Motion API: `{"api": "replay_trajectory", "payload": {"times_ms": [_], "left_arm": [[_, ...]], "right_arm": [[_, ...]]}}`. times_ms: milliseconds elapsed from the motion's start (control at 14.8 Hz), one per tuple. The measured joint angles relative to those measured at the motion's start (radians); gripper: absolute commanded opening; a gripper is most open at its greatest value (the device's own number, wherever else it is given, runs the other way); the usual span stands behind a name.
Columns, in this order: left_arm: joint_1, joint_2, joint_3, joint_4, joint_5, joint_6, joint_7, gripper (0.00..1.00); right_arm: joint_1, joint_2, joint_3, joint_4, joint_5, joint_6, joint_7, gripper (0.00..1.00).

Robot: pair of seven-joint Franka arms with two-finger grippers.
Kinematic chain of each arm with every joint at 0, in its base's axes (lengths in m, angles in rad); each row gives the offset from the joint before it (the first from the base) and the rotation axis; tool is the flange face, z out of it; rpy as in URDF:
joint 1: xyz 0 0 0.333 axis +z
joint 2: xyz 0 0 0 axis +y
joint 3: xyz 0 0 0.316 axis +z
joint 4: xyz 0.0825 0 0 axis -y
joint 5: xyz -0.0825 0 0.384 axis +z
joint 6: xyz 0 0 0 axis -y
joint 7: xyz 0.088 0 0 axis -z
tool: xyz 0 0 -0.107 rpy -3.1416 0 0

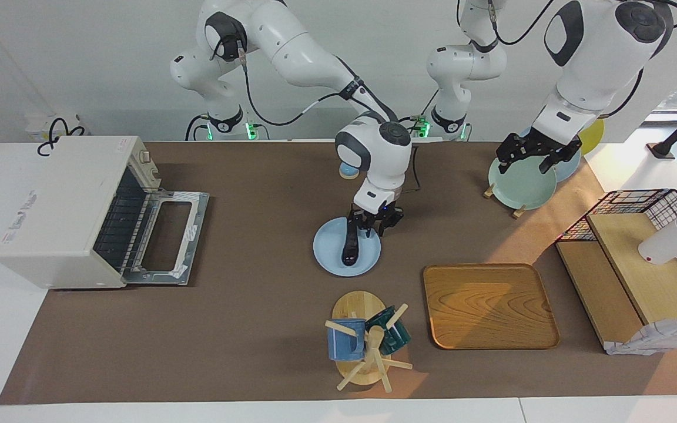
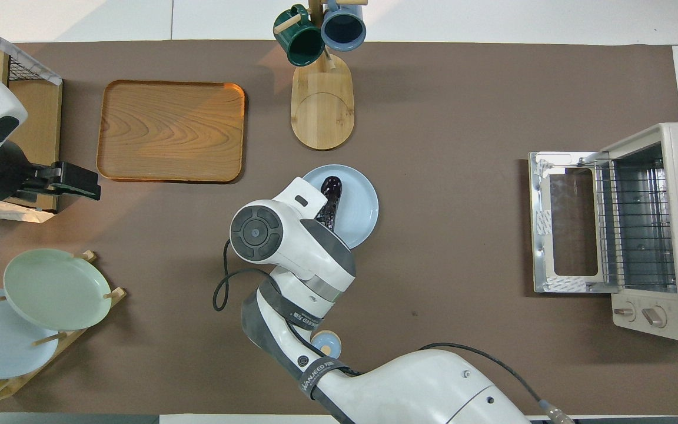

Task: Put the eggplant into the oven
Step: 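Carry the eggplant with the right gripper into the open oven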

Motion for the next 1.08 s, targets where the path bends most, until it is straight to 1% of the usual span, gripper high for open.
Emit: {"api": "replay_trajectory", "payload": {"times_ms": [135, 270, 338, 540, 675, 810, 945, 1080], "left_arm": [[0.000, 0.002, 0.000, 0.000, 0.001, -0.001, 0.000, 1.00], [0.000, 0.002, 0.000, 0.001, 0.001, -0.001, 0.001, 1.00], [0.000, 0.002, 0.000, 0.002, 0.001, -0.001, 0.001, 1.00], [0.000, 0.003, 0.000, 0.012, 0.009, -0.001, 0.001, 1.00], [0.001, 0.006, 0.001, 0.016, 0.019, -0.001, 0.001, 1.00], [0.001, 0.010, 0.001, 0.019, 0.021, -0.002, 0.001, 1.00], [0.001, 0.010, 0.001, 0.020, 0.022, -0.003, 0.001, 1.00], [0.002, 0.010, 0.001, 0.020, 0.022, -0.006, 0.001, 1.00]], "right_arm": [[0.000, -0.008, 0.000, -0.002, -0.002, -0.005, 0.000, 0.00], [0.002, -0.019, 0.000, 0.004, -0.007, -0.040, 0.000, 0.00], [0.002, -0.024, 0.000, 0.018, -0.029, -0.082, -0.004, 0.00], [-0.001, -0.042, -0.001, 0.074, -0.158, -0.267, -0.058, 0.00], [-0.024, -0.075, -0.010, 0.077, -0.181, -0.332, -0.107, 0.00], [-0.098, -0.140, -0.014, 0.040, -0.182, -0.364, -0.201, 0.00], [-0.217, -0.245, -0.017, -0.063, -0.183, -0.368, -0.321, 0.00], [-0.349, -0.372, -0.019, -0.192, -0.181, -0.367, -0.438, 0.00]]}}
